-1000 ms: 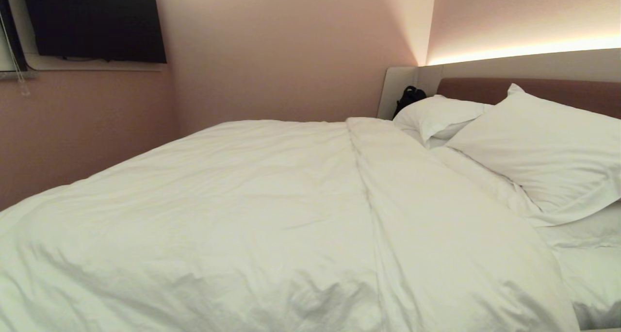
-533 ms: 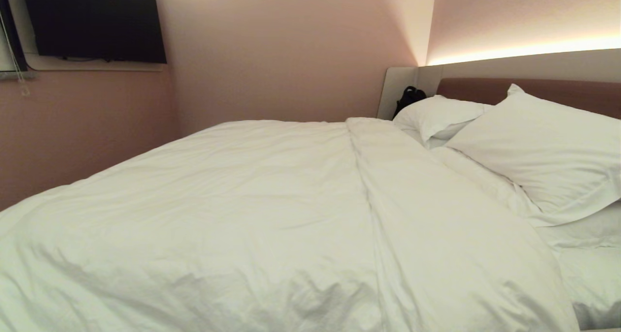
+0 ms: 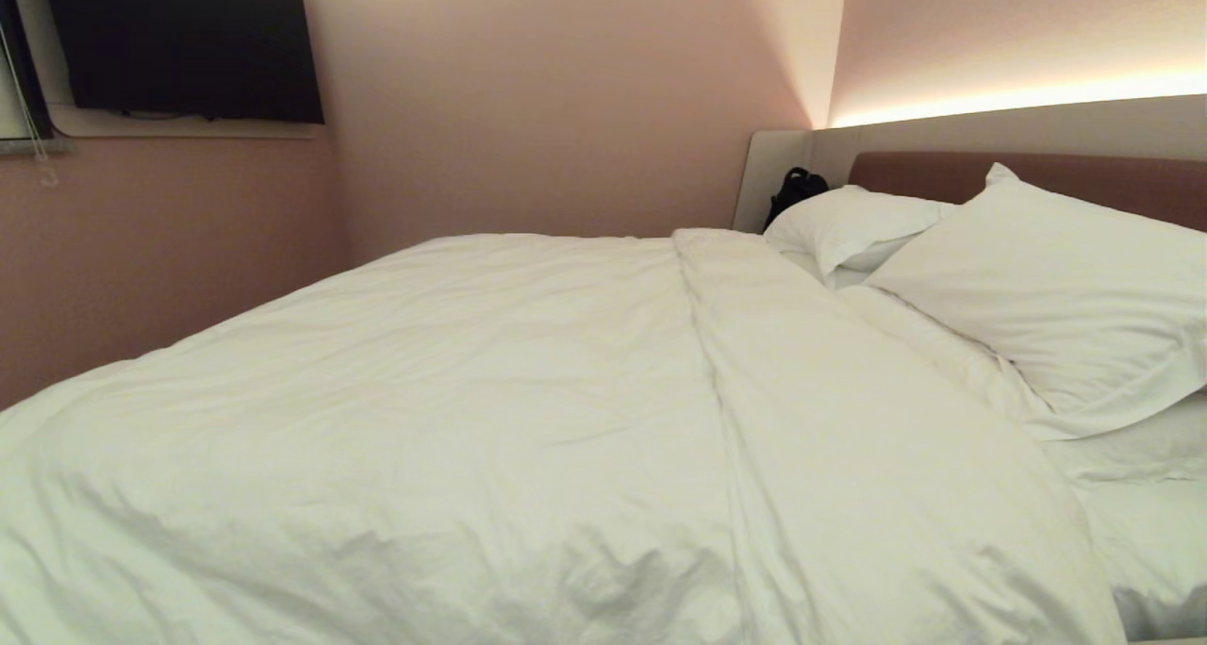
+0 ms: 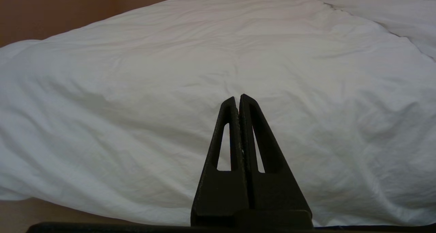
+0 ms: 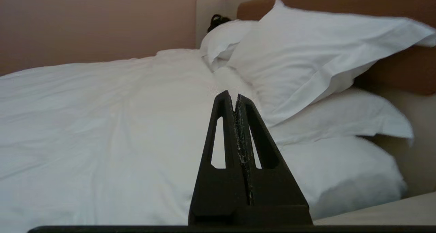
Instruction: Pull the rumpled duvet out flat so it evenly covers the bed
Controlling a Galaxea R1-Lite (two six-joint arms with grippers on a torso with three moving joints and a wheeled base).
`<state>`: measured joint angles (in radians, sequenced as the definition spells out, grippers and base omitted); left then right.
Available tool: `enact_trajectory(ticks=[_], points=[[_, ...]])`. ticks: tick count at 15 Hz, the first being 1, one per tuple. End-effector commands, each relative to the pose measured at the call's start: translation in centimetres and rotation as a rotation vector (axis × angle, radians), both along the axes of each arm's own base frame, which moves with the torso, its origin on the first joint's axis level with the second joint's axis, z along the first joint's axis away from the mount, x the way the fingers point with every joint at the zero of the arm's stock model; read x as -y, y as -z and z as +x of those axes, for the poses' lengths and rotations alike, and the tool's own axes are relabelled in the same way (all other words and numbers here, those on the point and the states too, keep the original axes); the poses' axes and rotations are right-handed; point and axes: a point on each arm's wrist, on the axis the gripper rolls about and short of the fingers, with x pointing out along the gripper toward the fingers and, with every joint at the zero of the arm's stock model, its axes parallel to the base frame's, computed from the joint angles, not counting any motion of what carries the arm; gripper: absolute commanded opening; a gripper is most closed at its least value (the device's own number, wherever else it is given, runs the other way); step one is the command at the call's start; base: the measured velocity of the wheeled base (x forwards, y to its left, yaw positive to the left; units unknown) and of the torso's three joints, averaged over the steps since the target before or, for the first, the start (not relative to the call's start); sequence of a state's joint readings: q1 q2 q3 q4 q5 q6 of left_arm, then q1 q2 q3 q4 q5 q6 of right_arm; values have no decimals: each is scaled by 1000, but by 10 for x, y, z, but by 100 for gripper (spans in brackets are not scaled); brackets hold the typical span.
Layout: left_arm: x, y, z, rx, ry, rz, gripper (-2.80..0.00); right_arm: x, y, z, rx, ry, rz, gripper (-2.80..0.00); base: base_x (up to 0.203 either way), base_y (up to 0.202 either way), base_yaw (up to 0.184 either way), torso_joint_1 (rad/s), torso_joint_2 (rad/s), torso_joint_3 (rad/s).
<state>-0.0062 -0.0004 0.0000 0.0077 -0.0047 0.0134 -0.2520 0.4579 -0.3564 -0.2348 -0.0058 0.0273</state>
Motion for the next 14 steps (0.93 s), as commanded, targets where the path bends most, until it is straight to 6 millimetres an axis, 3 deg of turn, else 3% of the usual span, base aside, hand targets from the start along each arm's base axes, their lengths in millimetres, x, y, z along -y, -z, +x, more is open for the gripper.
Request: enact_trajectory(ticks=[1, 7, 14], points=[[0, 0, 0, 0, 0, 0, -280, -1, 6, -3, -19, -41, 79, -280, 0, 0, 0, 0, 0, 0], [0, 0, 0, 0, 0, 0, -280, -4, 18, -25, -19, -156, 110, -280, 0, 0, 0, 0, 0, 0], [0, 0, 0, 0, 0, 0, -280, -3, 16, -34, -2, -50, -15, -280, 0, 0, 0, 0, 0, 0]])
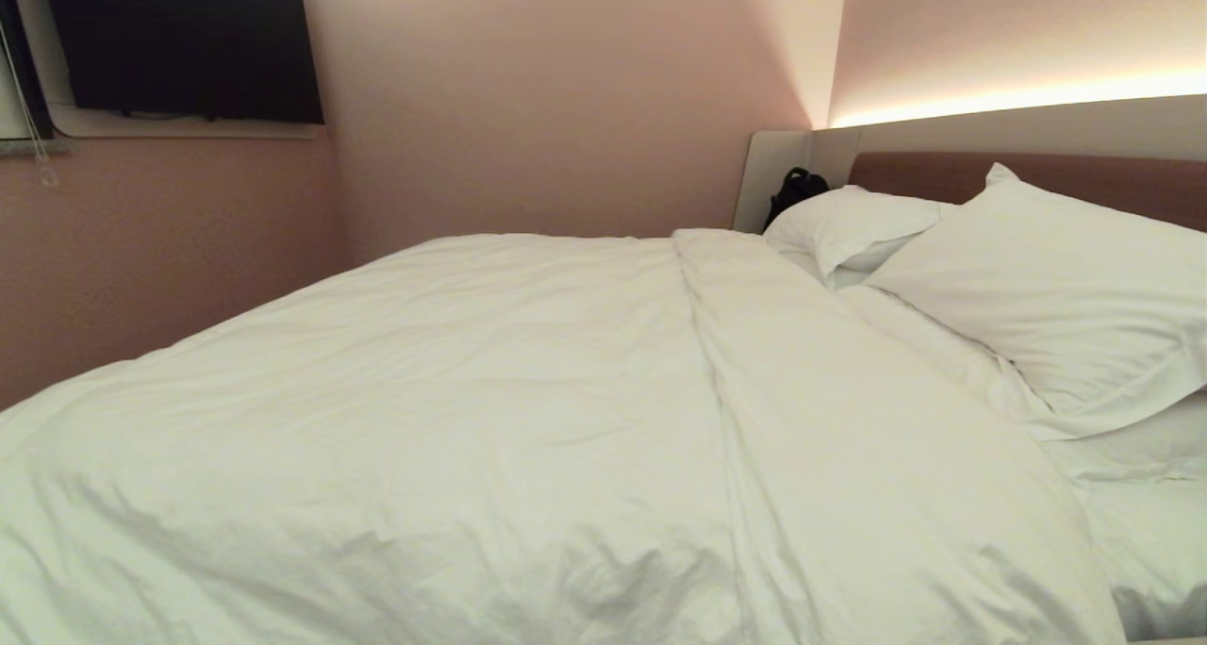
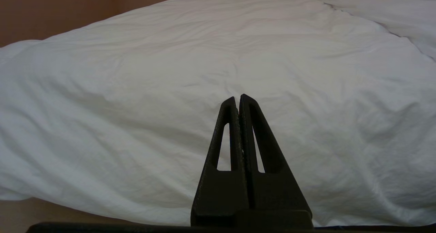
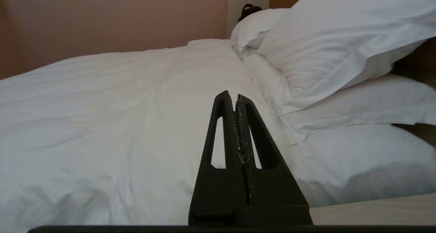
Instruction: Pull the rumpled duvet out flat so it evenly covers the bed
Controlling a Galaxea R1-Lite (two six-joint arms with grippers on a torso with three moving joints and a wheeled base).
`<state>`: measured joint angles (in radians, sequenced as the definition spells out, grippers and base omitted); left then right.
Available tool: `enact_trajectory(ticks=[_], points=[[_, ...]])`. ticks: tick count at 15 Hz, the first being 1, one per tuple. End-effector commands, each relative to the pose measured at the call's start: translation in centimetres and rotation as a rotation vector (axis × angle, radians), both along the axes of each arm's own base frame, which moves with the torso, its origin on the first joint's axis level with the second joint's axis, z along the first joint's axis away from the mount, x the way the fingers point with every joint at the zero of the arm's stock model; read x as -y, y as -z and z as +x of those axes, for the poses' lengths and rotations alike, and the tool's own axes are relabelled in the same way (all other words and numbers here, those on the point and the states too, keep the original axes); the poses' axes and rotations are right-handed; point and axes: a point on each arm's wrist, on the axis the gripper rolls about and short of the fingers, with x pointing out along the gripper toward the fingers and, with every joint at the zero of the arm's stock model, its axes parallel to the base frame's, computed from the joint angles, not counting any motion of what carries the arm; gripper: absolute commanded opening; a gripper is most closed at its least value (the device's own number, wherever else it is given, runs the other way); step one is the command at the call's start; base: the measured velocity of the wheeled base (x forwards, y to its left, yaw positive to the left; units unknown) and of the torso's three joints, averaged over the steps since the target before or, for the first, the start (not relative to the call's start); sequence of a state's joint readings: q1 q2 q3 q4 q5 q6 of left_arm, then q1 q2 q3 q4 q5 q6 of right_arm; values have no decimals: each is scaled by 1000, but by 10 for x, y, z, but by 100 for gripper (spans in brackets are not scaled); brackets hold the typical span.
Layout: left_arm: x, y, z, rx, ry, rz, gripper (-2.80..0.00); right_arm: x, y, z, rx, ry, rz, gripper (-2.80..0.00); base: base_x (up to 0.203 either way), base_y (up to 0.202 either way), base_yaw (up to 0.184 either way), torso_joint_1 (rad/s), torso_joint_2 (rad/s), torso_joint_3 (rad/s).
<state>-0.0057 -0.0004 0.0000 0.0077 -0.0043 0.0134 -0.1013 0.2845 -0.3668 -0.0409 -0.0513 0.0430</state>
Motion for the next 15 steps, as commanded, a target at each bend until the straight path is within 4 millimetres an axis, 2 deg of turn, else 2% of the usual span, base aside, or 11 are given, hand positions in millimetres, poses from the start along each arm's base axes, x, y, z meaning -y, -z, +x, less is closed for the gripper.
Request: enact_trajectory(ticks=[1, 8, 12, 15], points=[[0, 0, 0, 0, 1, 0, -280, 1, -4, -3, 13, 58, -50, -280, 0, 0, 0, 0, 0, 0], [0, 0, 0, 0, 1, 0, -280, 1, -21, -11, 32, 21, -113, -280, 0, 0, 0, 0, 0, 0], [0, 0, 0, 0, 1, 0, -280, 2, -3, -28, 4, -7, -115, -280, 0, 0, 0, 0, 0, 0], [0, 0, 0, 0, 1, 0, -280, 2, 1, -37, 42, -5, -113, -280, 0, 0, 0, 0, 0, 0]])
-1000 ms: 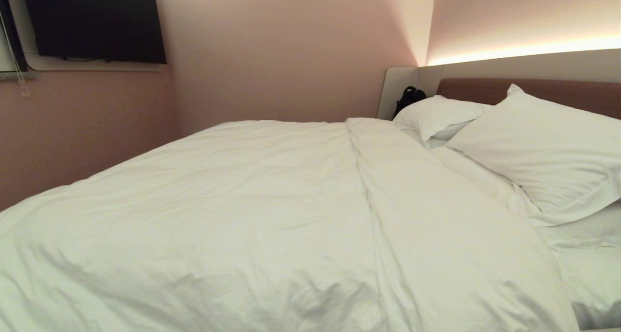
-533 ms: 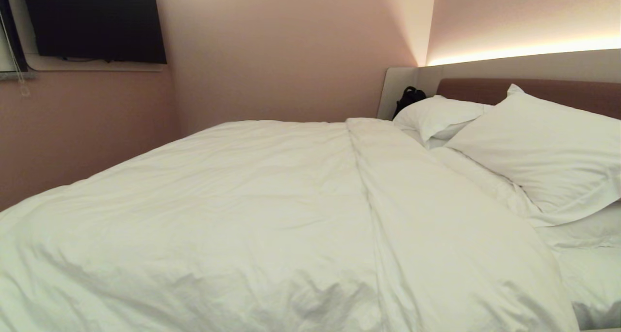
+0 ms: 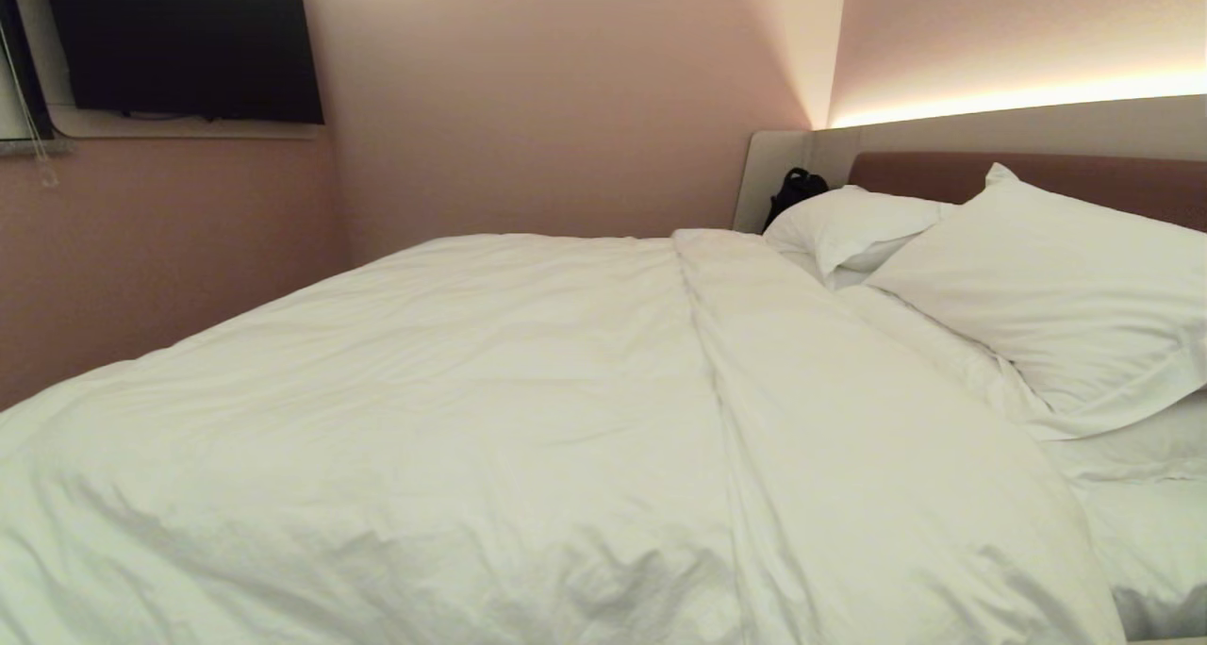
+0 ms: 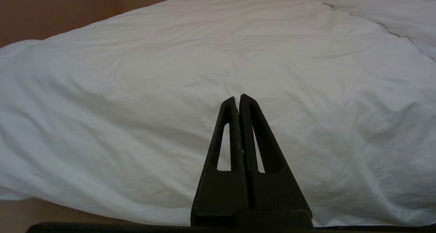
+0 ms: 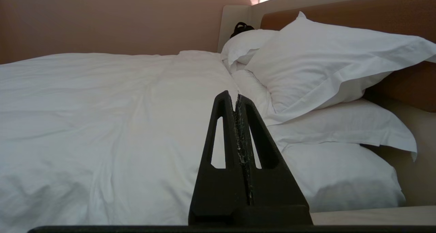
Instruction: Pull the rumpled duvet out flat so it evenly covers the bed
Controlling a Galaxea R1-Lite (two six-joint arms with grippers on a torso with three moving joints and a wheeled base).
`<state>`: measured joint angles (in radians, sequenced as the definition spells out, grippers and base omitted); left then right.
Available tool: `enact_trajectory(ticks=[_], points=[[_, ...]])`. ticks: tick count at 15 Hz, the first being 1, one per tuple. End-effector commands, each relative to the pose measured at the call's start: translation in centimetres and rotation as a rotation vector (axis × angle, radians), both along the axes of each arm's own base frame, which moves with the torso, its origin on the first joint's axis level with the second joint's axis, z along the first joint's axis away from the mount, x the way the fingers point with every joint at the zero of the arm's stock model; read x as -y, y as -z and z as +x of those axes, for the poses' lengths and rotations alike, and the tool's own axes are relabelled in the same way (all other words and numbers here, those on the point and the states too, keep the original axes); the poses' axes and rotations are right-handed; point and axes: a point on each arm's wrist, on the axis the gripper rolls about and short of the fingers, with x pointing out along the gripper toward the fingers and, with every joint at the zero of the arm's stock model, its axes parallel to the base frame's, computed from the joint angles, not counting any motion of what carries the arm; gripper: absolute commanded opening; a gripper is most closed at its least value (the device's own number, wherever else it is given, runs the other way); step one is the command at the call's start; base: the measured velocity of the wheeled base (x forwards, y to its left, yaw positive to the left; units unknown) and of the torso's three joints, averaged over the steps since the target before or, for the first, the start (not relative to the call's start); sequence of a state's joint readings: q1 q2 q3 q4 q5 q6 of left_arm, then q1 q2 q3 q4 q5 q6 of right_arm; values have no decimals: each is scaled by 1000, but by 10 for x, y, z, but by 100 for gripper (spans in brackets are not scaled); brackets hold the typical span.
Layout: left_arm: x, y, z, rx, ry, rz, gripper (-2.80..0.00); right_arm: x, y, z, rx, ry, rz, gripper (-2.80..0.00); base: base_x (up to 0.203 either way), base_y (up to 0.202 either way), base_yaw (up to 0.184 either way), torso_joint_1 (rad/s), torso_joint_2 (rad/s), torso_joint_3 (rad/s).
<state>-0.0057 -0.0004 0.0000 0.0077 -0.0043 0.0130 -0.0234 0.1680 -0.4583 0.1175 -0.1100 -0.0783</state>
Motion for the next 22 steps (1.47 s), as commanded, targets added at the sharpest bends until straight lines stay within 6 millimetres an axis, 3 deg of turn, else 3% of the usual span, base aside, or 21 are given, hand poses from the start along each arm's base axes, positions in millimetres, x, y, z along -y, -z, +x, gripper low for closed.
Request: enact_trajectory(ticks=[1, 5, 10, 16, 20, 22], points=[[0, 0, 0, 0, 1, 1, -280, 0, 8, -10, 28, -4, -1, -280, 0, 0, 0, 0, 0, 0], [0, 0, 0, 0, 1, 1, -280, 0, 28, -19, 88, -10, -22, -280, 0, 0, 0, 0, 0, 0], [0, 0, 0, 0, 1, 1, -280, 0, 7, -27, 296, 18, -123, -280, 0, 0, 0, 0, 0, 0], [0, 0, 0, 0, 1, 1, -280, 0, 44, 3, 279, 38, -189, -280, 0, 0, 0, 0, 0, 0], [0, 0, 0, 0, 1, 1, -280, 0, 78, 19, 151, 20, -176, -280, 0, 0, 0, 0, 0, 0], [0, 0, 0, 0, 1, 1, -280, 0, 86, 22, 97, -3, -130, -280, 0, 0, 0, 0, 0, 0]])
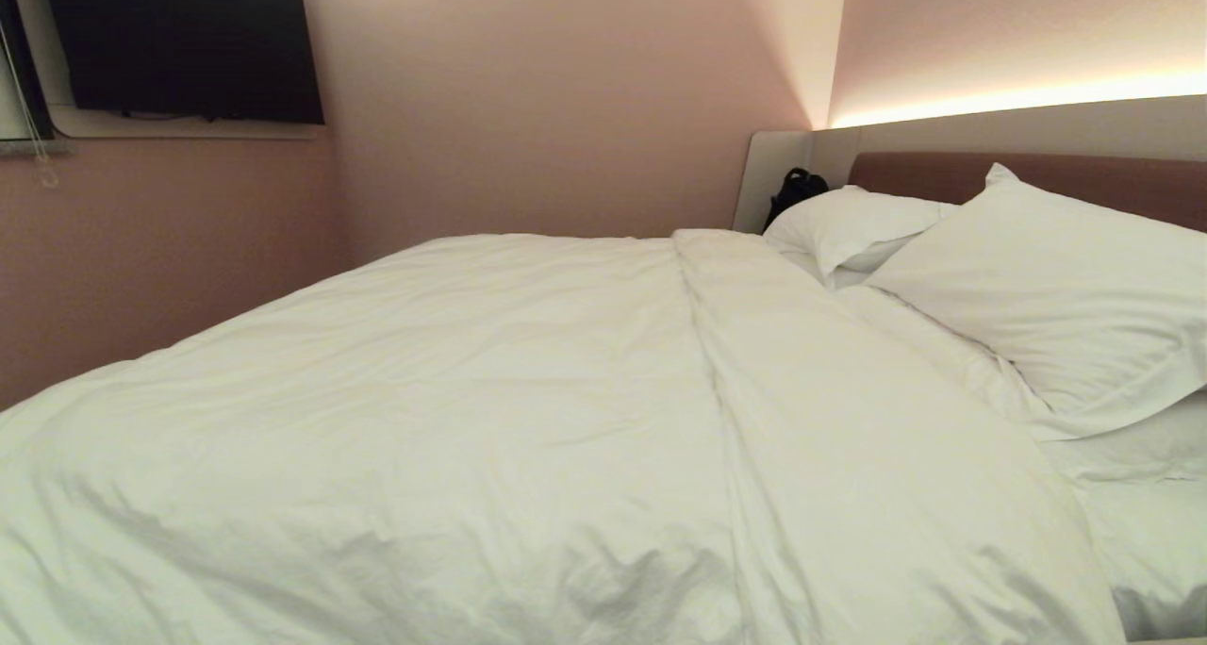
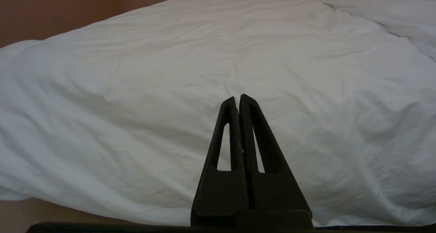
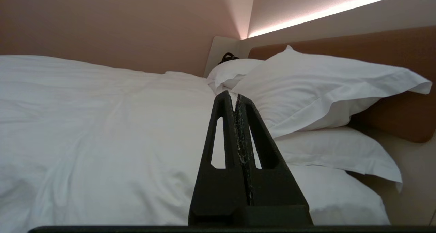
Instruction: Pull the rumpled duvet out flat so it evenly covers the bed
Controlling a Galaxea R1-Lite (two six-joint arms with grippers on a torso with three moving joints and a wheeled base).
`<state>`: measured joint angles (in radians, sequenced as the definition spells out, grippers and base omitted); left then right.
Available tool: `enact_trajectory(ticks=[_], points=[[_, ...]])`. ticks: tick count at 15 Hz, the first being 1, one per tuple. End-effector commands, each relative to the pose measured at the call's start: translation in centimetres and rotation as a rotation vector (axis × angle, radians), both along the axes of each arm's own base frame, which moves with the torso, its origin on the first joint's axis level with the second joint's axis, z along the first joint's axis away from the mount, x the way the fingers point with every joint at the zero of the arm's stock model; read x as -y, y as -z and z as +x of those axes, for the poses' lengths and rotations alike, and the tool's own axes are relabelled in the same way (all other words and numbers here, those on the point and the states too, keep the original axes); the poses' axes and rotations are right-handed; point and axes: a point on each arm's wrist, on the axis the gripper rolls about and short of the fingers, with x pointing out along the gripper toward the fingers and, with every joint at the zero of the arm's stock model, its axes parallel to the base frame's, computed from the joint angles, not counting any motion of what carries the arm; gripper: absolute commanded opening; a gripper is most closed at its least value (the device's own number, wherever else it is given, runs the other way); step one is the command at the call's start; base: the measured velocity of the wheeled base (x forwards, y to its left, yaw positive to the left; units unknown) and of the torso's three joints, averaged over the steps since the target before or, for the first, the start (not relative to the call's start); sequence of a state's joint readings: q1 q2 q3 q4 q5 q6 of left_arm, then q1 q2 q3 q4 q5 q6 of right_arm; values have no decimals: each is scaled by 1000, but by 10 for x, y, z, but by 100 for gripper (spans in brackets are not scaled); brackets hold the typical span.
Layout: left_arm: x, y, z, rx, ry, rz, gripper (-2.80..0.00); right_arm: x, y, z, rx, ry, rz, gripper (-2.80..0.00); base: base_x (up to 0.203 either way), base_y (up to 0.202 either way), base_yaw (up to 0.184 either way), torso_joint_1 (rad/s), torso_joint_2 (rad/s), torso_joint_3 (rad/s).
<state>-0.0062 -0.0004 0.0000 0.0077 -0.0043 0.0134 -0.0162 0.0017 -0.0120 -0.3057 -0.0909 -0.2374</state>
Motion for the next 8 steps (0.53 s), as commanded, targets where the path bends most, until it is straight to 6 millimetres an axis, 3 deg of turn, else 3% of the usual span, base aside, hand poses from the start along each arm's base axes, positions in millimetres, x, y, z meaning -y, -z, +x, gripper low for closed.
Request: enact_trajectory(ticks=[1, 8], points=[[0, 0, 0, 0, 0, 0, -280, 0, 8, 2, -53, -25, 55, -280, 0, 0, 0, 0, 0, 0], [0, 0, 0, 0, 1, 0, -280, -1, 24, 5, -203, -95, 118, -280, 0, 0, 0, 0, 0, 0]])
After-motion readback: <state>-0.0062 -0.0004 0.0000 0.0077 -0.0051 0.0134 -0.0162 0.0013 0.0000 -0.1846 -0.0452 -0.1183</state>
